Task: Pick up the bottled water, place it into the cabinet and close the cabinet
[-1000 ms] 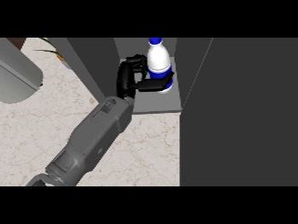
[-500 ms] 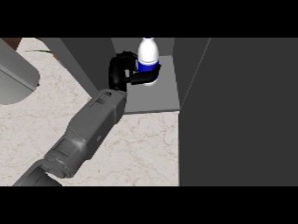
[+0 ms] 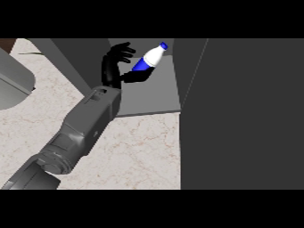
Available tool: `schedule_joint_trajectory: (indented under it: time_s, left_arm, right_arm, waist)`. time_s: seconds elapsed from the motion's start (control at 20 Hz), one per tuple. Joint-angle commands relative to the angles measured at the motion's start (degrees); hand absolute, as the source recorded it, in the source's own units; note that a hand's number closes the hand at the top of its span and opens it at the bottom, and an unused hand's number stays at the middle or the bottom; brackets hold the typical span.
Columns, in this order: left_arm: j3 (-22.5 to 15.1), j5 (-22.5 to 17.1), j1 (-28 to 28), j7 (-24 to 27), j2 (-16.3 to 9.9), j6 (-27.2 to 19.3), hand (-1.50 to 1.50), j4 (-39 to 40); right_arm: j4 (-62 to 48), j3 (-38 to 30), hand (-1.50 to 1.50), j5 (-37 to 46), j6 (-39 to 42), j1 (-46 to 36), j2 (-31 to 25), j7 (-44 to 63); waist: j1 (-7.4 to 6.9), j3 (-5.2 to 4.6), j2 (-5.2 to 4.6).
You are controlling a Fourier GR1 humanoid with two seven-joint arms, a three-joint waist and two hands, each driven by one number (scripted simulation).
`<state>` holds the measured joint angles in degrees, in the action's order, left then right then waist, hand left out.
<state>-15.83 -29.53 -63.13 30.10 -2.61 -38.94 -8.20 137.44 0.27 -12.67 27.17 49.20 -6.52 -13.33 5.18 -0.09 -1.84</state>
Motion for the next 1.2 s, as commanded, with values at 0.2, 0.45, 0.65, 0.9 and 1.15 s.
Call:
schedule_joint_trajectory:
  time_s: [0.2, 0.45, 0.65, 0.9, 1.15]
  left_arm:
    - [0.2, 1.5, -3.3, 1.9, 0.7, -5.7, -1.50, 4.1]
    - [0.2, 1.8, -5.1, 2.1, 0.2, 2.0, -1.50, 2.8]
    - [3.8, -1.3, -5.0, 6.8, -1.1, 8.6, -1.50, -1.4]
    - [5.6, -2.3, -5.5, 9.5, 0.6, 13.9, -1.50, -2.7]
    - [6.0, -2.0, -4.5, 9.6, 2.5, 15.8, -1.50, -3.5]
  right_arm:
    - [3.1, 0.1, -1.50, -3.5, 1.5, 0.7, -0.8, 0.9]
    - [3.2, 0.3, -1.50, -5.0, 2.1, 1.9, -0.8, 1.5]
    - [3.5, -0.2, -1.50, -5.0, 1.6, 2.1, -0.7, 1.6]
    - [4.9, 0.9, -1.50, -5.7, 2.6, 2.9, -1.1, 2.3]
    - [5.7, 1.8, -1.50, -4.3, -0.1, 3.0, 1.1, 4.1]
  waist:
    - [1.16, -0.03, -0.39]
    - [0.49, -0.05, -0.12]
    - [-0.41, -0.07, 0.13]
    - [-1.46, -0.01, 0.68]
    - [-2.90, 0.03, 1.34]
